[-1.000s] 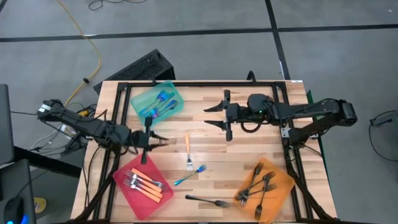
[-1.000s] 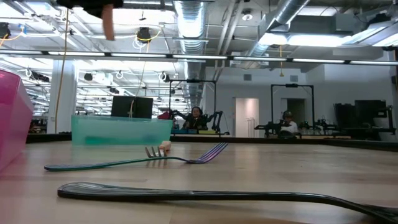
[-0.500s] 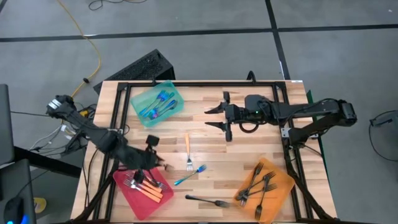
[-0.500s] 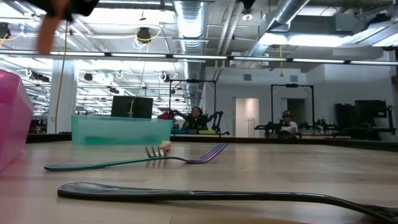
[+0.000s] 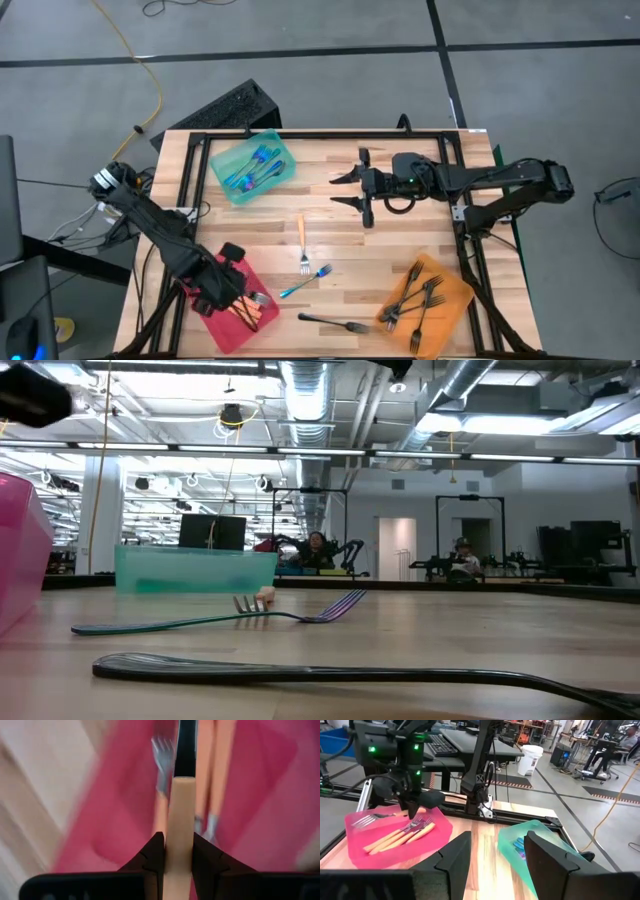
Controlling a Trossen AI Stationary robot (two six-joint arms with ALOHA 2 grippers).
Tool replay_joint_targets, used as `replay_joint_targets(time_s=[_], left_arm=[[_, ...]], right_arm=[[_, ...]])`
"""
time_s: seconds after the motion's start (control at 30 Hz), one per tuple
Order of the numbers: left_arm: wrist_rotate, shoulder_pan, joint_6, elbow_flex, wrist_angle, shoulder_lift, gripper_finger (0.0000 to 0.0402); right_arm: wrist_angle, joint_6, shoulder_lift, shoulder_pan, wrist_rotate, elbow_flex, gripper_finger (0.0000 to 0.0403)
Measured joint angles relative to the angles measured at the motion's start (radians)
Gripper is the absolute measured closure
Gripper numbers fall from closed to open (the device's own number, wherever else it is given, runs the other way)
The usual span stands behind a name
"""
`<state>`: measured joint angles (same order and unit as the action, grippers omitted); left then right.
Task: Sort silverware by color (type)
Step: Put the orange fork into the red bin
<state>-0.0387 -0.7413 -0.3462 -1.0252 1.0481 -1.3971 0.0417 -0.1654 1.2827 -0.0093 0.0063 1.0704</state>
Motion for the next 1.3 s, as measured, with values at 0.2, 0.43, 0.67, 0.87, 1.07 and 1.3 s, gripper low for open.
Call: replay_joint_targets(time_s=[0.2, 0.43, 0.67, 0.87, 1.07, 1.3], left_arm=[[0.047, -0.103, -0.033, 0.002, 0.109, -0.039, 0.0356], [0.05, -0.125, -0.005, 0.002, 0.089, -0.128, 0.0356], [0.091, -0.116, 0.065, 0.003, 0.06, -0.244, 0.0356], [0.131, -0.116, 0.102, 0.006, 0.021, -0.278, 0.0356], [0.122, -0.114, 0.136, 0.033, -0.005, -0.279, 0.0356], [0.136, -0.111, 0.141, 0.064, -0.046, -0.275, 0.0356]], right_arm=[[-0.01, 0.0, 0.0, 0.0, 0.0, 0.0, 0.0201], [-0.015, 0.0, 0.0, 0.0, 0.0, 0.0, 0.0201], [-0.015, 0.0, 0.0, 0.0, 0.0, 0.0, 0.0201], [-0.016, 0.0, 0.0, 0.0, 0.0, 0.0, 0.0201], [-0.028, -0.001, 0.0, 0.0, 0.0, 0.0, 0.0201], [-0.038, 0.0, 0.0, 0.0, 0.0, 0.0, 0.0201]])
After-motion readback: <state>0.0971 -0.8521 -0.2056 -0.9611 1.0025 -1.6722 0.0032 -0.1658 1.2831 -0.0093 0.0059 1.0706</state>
